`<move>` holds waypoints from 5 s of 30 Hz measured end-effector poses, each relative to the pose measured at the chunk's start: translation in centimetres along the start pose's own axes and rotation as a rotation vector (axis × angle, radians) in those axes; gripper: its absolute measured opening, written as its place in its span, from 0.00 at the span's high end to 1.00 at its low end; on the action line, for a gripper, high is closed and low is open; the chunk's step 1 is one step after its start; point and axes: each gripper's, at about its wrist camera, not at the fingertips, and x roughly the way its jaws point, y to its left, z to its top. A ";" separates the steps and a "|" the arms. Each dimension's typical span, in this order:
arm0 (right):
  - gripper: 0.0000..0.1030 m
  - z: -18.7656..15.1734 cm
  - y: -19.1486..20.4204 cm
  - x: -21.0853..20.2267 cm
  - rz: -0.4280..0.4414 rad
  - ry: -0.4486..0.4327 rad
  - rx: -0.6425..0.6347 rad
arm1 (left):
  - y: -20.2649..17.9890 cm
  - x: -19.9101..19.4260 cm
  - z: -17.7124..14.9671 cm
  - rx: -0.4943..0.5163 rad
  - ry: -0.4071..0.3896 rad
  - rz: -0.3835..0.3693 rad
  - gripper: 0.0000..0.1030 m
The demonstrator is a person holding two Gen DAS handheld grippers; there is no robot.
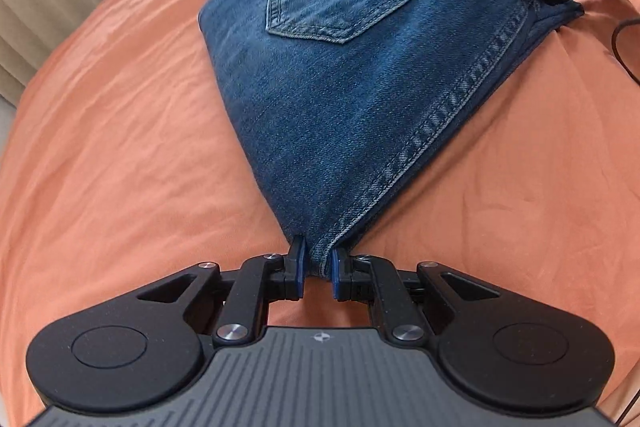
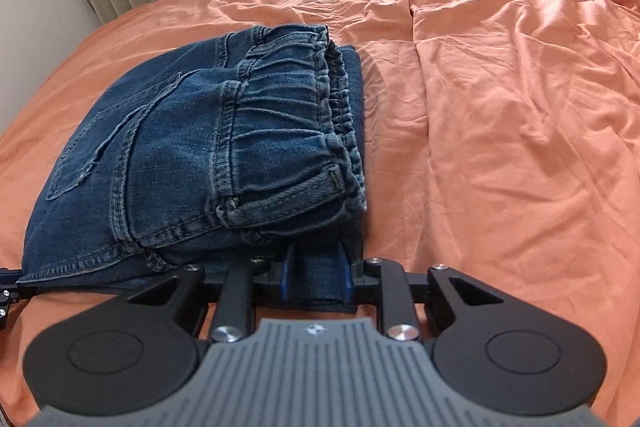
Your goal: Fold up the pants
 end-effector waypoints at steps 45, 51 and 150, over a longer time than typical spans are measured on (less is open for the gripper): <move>0.24 4.8 -8.5 1.7 0.385 -0.090 0.511 | 15.3 6.9 0.8 -1.030 -0.276 -0.591 0.34; 0.29 6.1 -9.5 5.7 0.509 -0.005 0.553 | 16.2 9.4 1.6 -1.029 -0.288 -0.697 0.34; 0.71 1.8 36.7 7.9 0.381 0.000 -0.352 | 30.9 -2.8 -20.0 -0.845 -0.120 -0.072 0.84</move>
